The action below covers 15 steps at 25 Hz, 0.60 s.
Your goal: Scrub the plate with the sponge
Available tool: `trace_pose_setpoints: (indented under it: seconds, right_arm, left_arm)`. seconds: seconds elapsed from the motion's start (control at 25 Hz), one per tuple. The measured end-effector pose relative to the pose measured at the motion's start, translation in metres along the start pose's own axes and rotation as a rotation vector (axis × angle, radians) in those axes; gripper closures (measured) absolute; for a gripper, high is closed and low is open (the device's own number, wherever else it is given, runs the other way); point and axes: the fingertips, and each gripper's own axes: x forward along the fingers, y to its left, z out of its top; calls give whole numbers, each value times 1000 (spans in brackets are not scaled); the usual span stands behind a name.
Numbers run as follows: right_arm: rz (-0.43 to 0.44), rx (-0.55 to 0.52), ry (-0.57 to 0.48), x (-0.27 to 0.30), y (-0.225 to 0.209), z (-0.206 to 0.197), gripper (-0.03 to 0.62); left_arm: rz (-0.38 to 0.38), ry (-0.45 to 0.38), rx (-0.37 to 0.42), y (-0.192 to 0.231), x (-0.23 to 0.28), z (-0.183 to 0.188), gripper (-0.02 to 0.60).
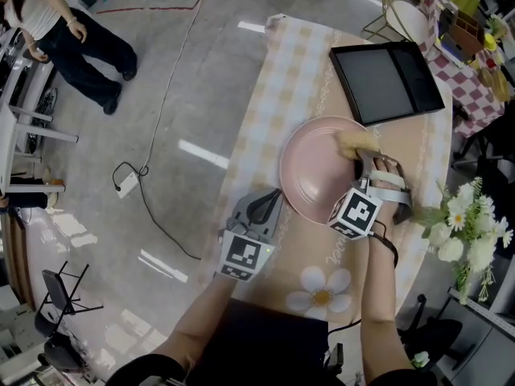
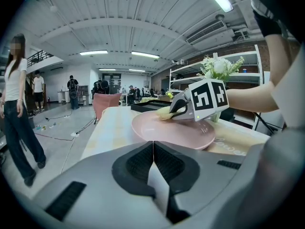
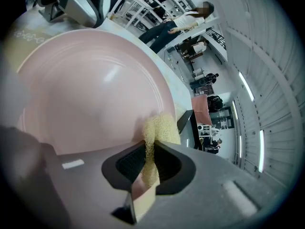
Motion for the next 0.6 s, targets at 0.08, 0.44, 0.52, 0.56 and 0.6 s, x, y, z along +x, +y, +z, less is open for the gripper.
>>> trace_pose_setpoints:
  seconds: [0.08,0.44,0.52,0.56,0.6]
  right_arm:
    - [12,12,11,-1,2,-2,546]
    - [62,45,53,-6,13,-9,546]
    - [75,53,62,-8,15,-11,545]
    - [82,59,66,-9,16,-12,546]
    - [88,63,71,-10,17,-13,546]
  left_arm:
    - [-1,0,1,0,0,0,569]
    - [-1,-1,8,-1,0,0,569]
    - [-1,-1,10,-1,1,-1,569]
    - [-1,-1,11,0,1,-1,569]
    - [-1,-1,11,0,1,-1,569]
